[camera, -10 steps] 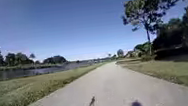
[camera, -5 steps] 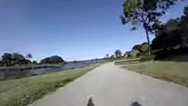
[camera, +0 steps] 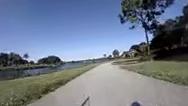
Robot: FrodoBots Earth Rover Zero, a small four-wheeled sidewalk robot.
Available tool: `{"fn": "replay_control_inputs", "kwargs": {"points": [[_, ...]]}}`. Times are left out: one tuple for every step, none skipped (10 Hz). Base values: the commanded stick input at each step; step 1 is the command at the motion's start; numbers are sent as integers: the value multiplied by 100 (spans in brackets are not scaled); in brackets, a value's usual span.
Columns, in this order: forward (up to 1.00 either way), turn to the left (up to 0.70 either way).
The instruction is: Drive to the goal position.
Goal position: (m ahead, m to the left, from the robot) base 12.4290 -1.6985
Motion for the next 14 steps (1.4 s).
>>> {"fn": "replay_control_inputs", "kwargs": {"points": [[85,0],[85,0],[85,0],[85,0],[85,0],[85,0],[85,0],[85,0],[85,0],[85,0],[85,0],[85,0],[85,0],[85,0]]}}
